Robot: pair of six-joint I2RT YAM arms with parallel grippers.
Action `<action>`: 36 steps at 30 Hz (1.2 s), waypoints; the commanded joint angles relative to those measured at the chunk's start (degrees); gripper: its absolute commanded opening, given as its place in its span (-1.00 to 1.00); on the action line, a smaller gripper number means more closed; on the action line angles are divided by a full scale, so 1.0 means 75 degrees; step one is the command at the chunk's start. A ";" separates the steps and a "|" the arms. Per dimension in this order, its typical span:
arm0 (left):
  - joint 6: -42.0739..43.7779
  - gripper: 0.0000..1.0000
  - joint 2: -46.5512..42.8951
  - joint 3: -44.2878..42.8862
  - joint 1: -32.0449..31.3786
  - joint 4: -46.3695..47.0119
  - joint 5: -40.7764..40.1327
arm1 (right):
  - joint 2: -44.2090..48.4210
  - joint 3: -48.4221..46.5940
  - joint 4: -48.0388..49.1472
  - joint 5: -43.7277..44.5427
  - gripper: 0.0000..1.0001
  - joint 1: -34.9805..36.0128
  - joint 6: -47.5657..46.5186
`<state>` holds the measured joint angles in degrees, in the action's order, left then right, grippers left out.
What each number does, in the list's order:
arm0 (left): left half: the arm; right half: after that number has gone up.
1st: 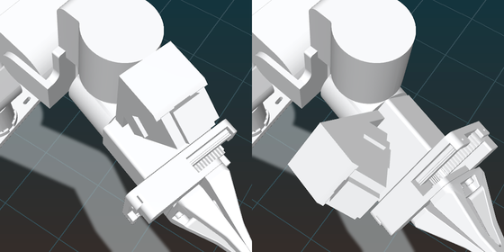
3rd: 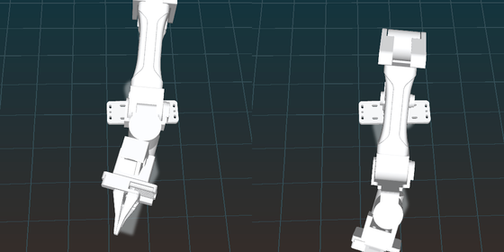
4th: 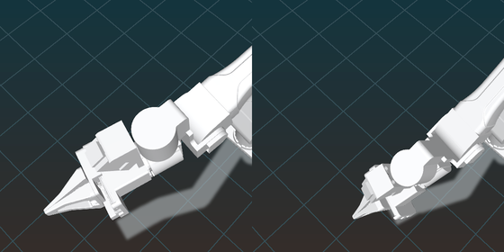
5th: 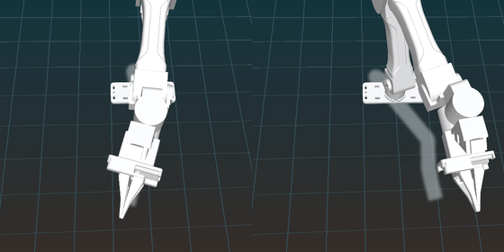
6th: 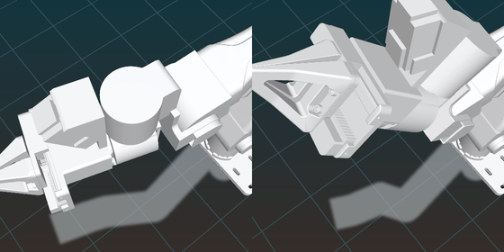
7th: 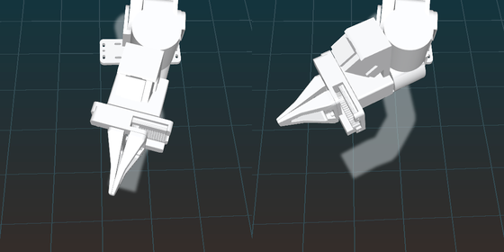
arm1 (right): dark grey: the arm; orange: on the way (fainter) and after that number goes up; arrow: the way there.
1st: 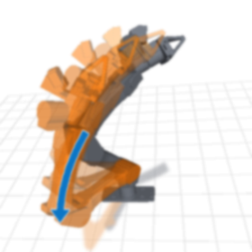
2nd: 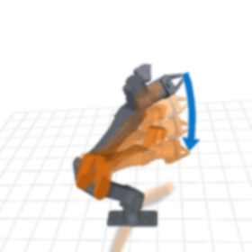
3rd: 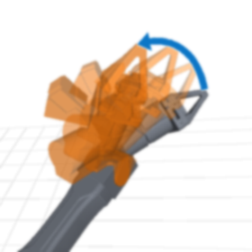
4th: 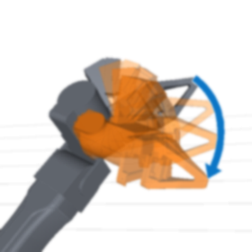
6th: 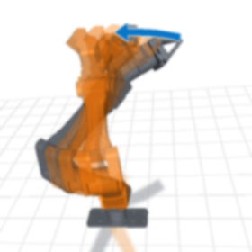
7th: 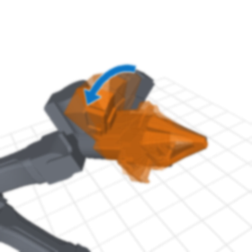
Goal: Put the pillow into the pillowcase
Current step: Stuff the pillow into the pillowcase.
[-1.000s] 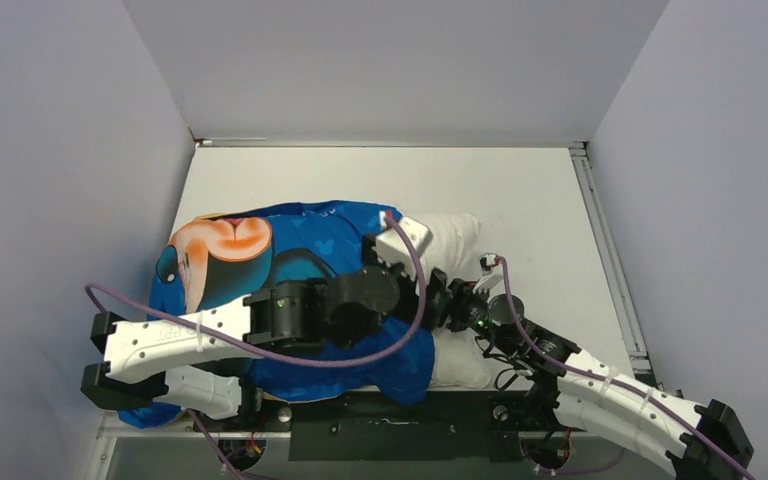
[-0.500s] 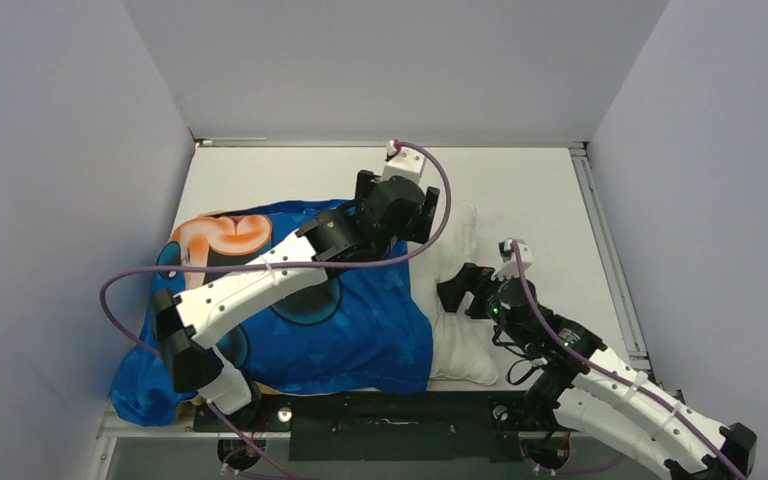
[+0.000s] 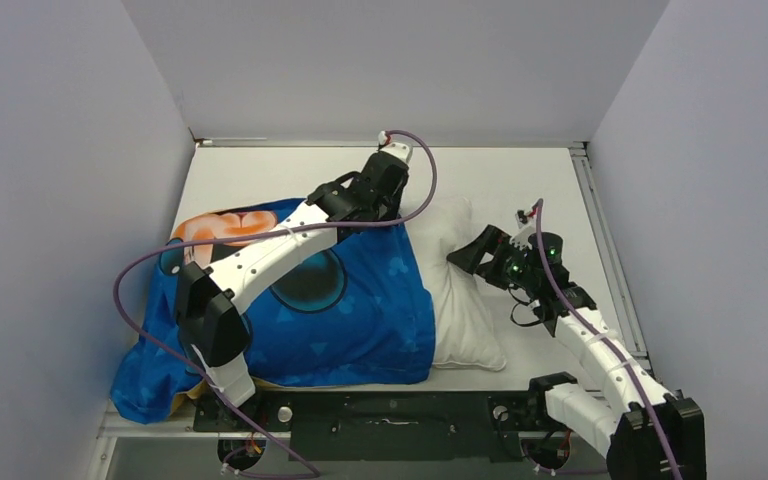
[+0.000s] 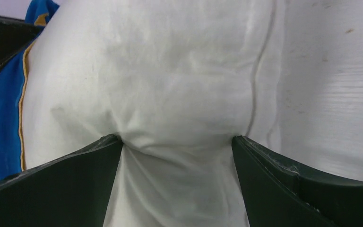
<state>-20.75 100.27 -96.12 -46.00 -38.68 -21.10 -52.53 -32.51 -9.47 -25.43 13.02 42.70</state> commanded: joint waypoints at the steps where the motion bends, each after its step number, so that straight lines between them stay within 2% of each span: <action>1: -0.0129 -1.00 -0.0440 -0.0165 -0.0293 0.0973 0.1722 | -0.0725 0.0686 0.2669 -0.2057 0.82 -0.0120 0.0949; 3: -0.0309 -1.00 -0.0489 -0.0168 -0.0500 0.1285 0.2370 | -0.1070 0.1225 0.4566 -0.2542 0.96 -0.0060 0.1748; 4: -0.0443 -1.00 -0.0484 -0.0169 -0.0635 0.1510 0.2713 | -0.1282 0.1452 0.5310 -0.2731 0.81 0.0008 0.2154; 5: -0.0577 -1.00 -0.0448 -0.0194 -0.0788 0.1741 0.3176 | -0.1482 0.1623 0.5998 -0.2849 0.56 0.0125 0.2495; 6: -0.0702 -1.00 -0.0375 -0.0291 -0.0952 0.1976 0.3568 | -0.1697 0.1753 0.6502 -0.2896 0.44 0.0289 0.2729; 7: -0.0785 -1.00 -0.0272 -0.0483 -0.1154 0.2114 0.3908 | -0.1889 0.1827 0.6975 -0.2887 0.24 0.0483 0.2904; 8: -0.0851 -1.00 -0.0114 -0.0793 -0.1356 0.2160 0.4168 | -0.2057 0.1879 0.7347 -0.2840 0.07 0.0717 0.3038; 9: -0.1061 -1.00 0.0327 -0.1628 -0.1858 0.2182 0.4600 | -0.2353 0.1906 0.8049 -0.2632 -0.29 0.1255 0.3232; 11: -0.1185 -1.00 0.0791 -0.2533 -0.2367 0.2060 0.4904 | -0.2559 0.1925 0.8513 -0.2460 -0.51 0.1539 0.3321; 14: -0.1347 -1.00 0.1339 -0.3670 -0.2992 0.1758 0.4948 | -0.2808 0.1973 0.9024 -0.2326 -0.63 0.1623 0.3517; 19: -0.1361 -1.00 0.1634 -0.4323 -0.3580 0.1582 0.4768 | -0.3011 0.1982 0.9481 -0.2138 -0.68 0.1651 0.3816; 23: -0.0831 -1.00 0.1062 -0.3828 -0.3583 0.0874 0.3021 | -0.2749 0.2052 0.9152 -0.1977 -0.61 0.1639 0.3742; 24: -0.0664 -0.94 0.0855 -0.3623 -0.3572 0.0718 0.2500 | -0.2617 0.2075 0.8948 -0.1886 -0.57 0.1639 0.3669; 25: -0.0505 -0.75 0.0645 -0.3350 -0.3556 0.0568 0.1983 | -0.2470 0.2092 0.8573 -0.1798 -0.51 0.1629 0.3563; 28: -0.0108 0.04 -0.0125 -0.2669 -0.3512 0.0245 0.0537 | -0.1822 0.2040 0.7154 -0.1374 -0.21 0.1616 0.3070; 31: 0.0057 0.50 -0.0856 -0.1931 -0.3471 -0.0012 -0.0410 | -0.1050 0.1840 0.5506 -0.0979 0.21 0.1566 0.2371; 34: -0.0037 0.66 -0.1633 -0.1001 -0.3352 -0.0209 -0.0834 | -0.0168 0.1540 0.3675 -0.0469 0.53 0.1502 0.1582; 36: -0.0311 0.70 -0.2165 -0.0263 -0.3218 -0.0373 -0.0945 | 0.0299 0.1355 0.2412 -0.0129 0.84 0.1471 0.1123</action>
<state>-21.34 92.03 -105.03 -72.58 -41.91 -21.30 -56.49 -18.09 27.11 -32.99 24.40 60.69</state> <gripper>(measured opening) 0.831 0.809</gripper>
